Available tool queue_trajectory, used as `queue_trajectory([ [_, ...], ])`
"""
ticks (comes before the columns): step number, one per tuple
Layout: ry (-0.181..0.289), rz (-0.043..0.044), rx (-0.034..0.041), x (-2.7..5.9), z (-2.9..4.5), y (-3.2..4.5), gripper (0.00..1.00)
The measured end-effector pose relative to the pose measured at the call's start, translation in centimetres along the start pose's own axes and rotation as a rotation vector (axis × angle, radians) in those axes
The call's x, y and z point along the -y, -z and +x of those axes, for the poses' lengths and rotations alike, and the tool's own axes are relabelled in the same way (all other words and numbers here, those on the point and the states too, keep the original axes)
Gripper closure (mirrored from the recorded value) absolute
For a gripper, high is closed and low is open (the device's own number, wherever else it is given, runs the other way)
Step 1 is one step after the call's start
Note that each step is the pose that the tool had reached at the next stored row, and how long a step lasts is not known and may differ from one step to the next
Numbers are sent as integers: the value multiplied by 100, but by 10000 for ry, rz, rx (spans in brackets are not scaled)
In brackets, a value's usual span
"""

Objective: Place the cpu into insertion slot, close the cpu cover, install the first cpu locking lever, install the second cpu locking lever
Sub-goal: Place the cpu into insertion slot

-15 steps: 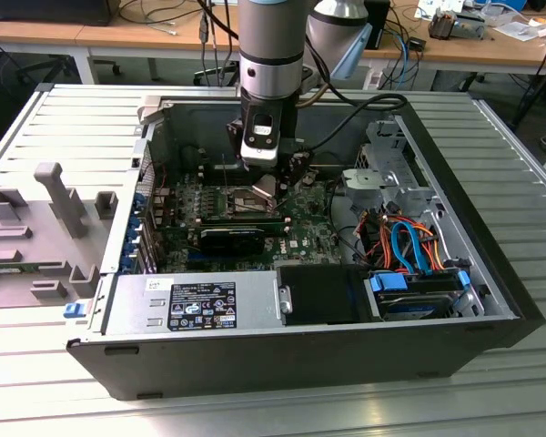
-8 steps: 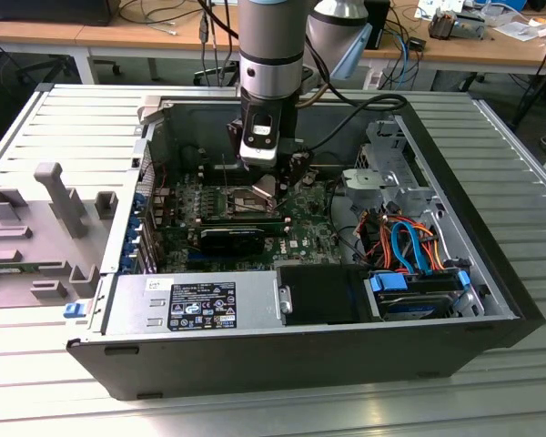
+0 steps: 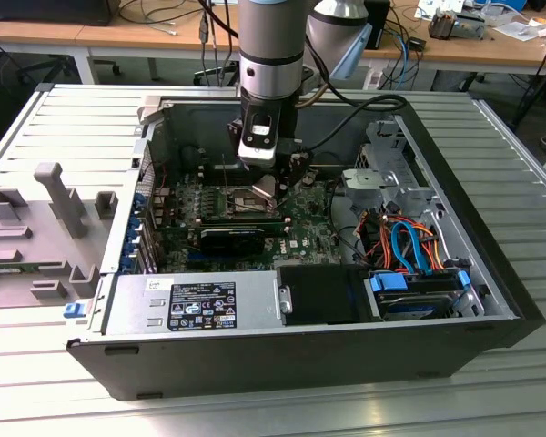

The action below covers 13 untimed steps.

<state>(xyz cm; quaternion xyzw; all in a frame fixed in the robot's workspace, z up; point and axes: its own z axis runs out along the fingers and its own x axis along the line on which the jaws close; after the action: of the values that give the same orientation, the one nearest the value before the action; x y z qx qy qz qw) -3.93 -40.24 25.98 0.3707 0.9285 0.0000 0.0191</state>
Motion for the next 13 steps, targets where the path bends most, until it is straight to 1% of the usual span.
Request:
queue_trajectory([
  [13, -252, 9, 3, 0, 0, 0, 46],
])
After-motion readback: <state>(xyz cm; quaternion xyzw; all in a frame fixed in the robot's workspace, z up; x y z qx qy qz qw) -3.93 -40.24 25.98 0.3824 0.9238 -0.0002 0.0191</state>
